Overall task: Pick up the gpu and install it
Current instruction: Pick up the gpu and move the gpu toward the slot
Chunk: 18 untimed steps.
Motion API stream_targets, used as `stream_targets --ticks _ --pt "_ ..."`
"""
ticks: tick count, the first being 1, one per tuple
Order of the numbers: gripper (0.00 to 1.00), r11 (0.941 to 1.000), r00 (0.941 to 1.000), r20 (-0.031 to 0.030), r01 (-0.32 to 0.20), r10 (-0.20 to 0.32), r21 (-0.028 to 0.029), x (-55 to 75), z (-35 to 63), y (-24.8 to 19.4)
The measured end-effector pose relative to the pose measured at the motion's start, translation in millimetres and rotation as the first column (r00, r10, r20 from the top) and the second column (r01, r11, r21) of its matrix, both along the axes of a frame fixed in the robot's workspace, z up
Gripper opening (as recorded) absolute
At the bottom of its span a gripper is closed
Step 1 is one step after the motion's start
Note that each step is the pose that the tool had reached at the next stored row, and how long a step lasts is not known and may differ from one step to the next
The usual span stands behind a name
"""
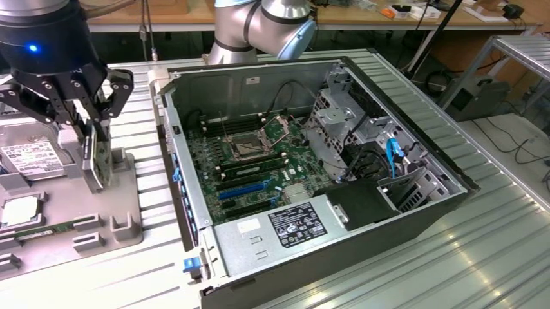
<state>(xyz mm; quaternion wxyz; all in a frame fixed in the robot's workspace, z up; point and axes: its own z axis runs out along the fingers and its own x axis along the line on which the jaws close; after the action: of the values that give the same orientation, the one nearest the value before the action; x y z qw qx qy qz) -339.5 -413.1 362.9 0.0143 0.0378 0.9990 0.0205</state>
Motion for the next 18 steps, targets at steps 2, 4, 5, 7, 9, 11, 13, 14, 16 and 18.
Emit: stream_targets --ticks 2,4,5,7,9,11,13,14,16,18 --pt "0.27 1.0000 1.0000 0.0000 0.000 0.000 0.0000 0.0 3.4 0.0" --pt "0.27 1.0000 1.0000 0.0001 0.000 0.000 0.0001 0.0 6.0 0.0" --pt "0.27 1.0000 1.0000 0.0000 0.000 0.000 0.0000 0.0 7.7 0.0" --pt "0.27 1.0000 1.0000 0.0000 0.000 0.000 0.0000 0.0 13.7 0.0" --pt "0.27 1.0000 1.0000 0.0000 0.000 0.000 -0.0001 0.0 17.9 0.0" --pt "0.27 1.0000 1.0000 0.0001 0.000 0.000 -0.0001 0.0 20.7 0.0" --pt "0.27 1.0000 1.0000 0.0001 0.000 0.000 -0.0001 0.0 23.6 0.0" --pt "0.27 1.0000 1.0000 0.0001 0.000 0.000 -0.0001 0.0 24.8 0.0" --pt "0.27 1.0000 1.0000 0.0001 0.000 0.000 -0.0001 0.0 27.3 0.0" --pt "0.27 1.0000 1.0000 0.0000 0.000 0.000 -0.0001 0.0 30.9 0.0"
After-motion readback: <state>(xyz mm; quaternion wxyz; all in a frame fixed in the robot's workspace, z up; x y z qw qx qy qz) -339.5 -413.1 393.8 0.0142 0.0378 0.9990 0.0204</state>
